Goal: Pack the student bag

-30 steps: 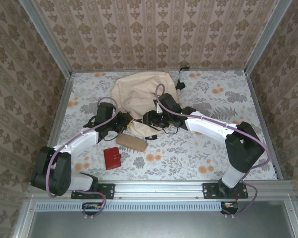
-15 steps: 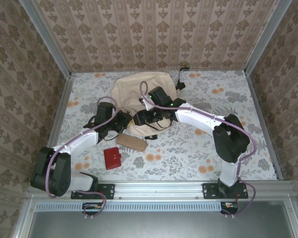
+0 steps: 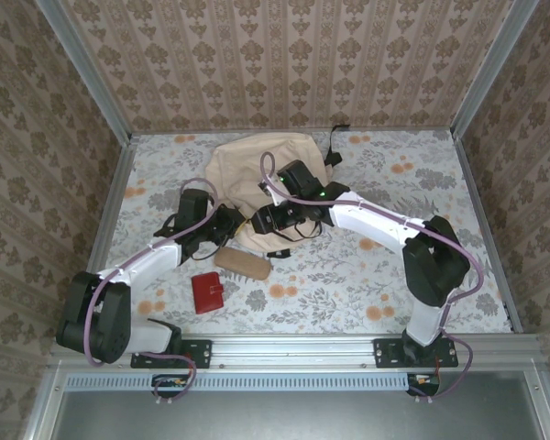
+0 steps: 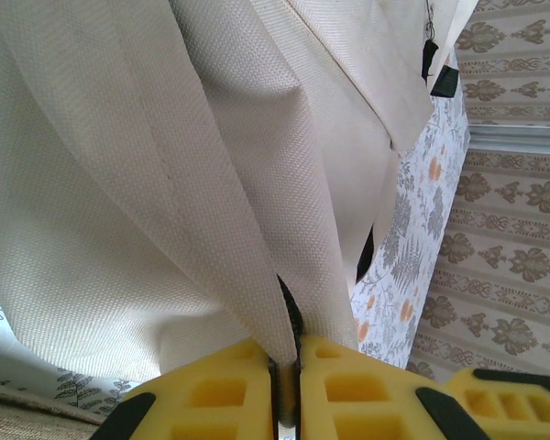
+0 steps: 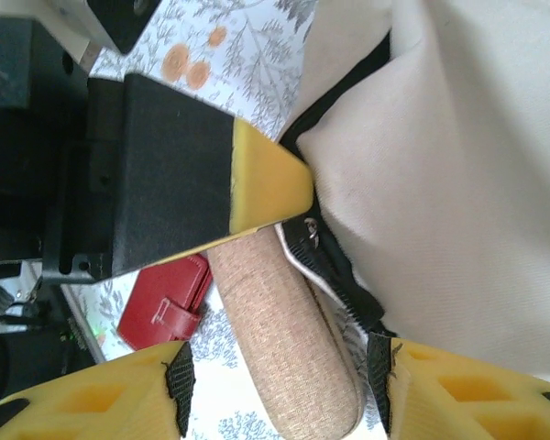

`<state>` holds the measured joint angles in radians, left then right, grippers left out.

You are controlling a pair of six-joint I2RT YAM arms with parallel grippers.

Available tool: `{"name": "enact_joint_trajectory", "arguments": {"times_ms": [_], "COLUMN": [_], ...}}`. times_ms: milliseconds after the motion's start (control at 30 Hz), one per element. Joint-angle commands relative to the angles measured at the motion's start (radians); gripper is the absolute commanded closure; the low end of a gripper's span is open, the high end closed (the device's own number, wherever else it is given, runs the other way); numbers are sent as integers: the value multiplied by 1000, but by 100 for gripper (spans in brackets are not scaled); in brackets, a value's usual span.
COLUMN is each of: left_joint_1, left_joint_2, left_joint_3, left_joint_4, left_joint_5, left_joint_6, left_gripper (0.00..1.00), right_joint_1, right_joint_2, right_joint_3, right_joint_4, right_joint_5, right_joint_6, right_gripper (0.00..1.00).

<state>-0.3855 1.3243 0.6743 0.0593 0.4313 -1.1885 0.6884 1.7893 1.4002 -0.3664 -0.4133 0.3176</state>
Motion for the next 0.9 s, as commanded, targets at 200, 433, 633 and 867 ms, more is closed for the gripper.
{"name": "enact_joint_trajectory", "arguments": {"times_ms": [200,433,633,867], "left_joint_1": [1,1,1,1], "left_joint_2": [-11,-7,-3,-2], "left_joint_3": [5,9,14,14], "left_joint_4": [6,8,8,13], "left_joint_5": [25,30,33,36], "left_joint_6": [47,45,43,39], "left_gripper": [88,88,88,88], "right_joint_1": [10,12,13,12], "right_joint_2": [63,130,135,154], "right_joint_3": [68,149,154,174], "right_joint_4": [-29,-82,-123,-152], "right_joint_5": [27,-39,-76,-46], "right_joint_6": [-55,-126,-198,-263], "right_gripper": [39,44,56,61]}}
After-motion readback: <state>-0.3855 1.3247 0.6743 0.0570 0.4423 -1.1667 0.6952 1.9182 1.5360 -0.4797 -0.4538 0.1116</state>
